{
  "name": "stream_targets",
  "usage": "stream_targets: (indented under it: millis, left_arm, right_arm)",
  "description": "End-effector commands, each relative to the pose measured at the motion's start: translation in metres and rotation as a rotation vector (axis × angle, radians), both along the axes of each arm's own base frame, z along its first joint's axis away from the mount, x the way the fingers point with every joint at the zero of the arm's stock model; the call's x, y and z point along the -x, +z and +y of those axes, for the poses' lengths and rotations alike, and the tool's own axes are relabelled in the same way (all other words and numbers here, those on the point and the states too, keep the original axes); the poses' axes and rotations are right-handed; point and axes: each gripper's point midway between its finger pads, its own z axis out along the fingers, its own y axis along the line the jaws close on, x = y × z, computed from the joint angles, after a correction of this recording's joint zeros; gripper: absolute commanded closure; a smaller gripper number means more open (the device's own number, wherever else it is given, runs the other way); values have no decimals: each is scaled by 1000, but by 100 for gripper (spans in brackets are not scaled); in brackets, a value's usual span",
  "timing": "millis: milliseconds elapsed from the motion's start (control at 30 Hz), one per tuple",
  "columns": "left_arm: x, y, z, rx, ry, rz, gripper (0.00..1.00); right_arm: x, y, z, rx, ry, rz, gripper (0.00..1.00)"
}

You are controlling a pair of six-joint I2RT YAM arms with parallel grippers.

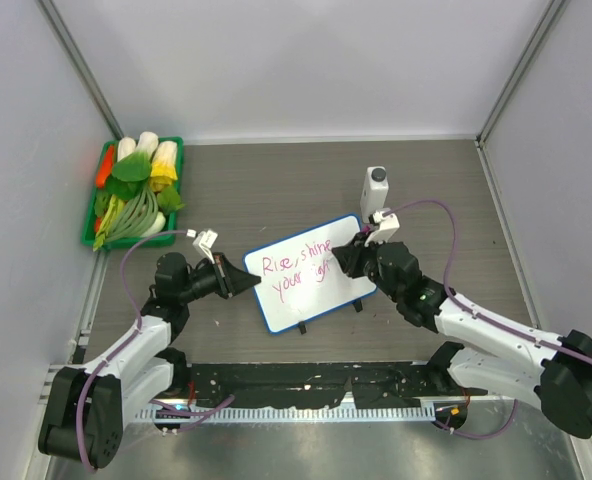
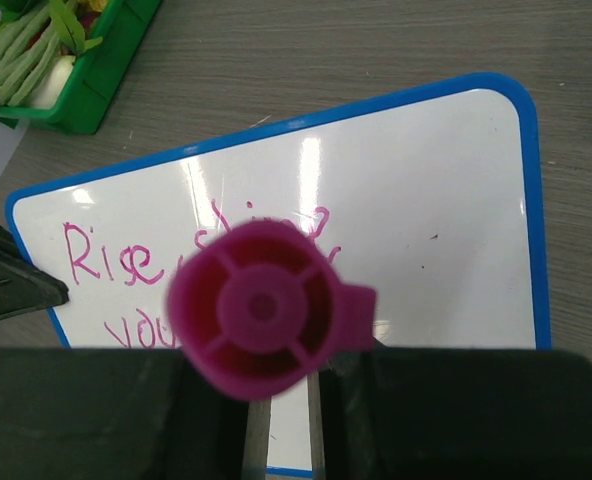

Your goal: Write a sentence on the whiteboard

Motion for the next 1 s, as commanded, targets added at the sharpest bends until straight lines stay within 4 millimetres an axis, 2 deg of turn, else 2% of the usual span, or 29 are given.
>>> stream_targets:
  millis: [0, 533, 967]
  left_arm:
    - [-12, -2, 8, -55, 46, -83, 100]
    - [-12, -2, 8, -56, 46, -82, 100]
    - [-12, -2, 8, -55, 46, -81, 100]
  right_arm:
    - [-10, 11, 4, -9, -19, -33, 99]
    - [-13, -16, -9, 58, -79, 12, 99]
    - [-16, -14, -25, 87, -153, 5, 99]
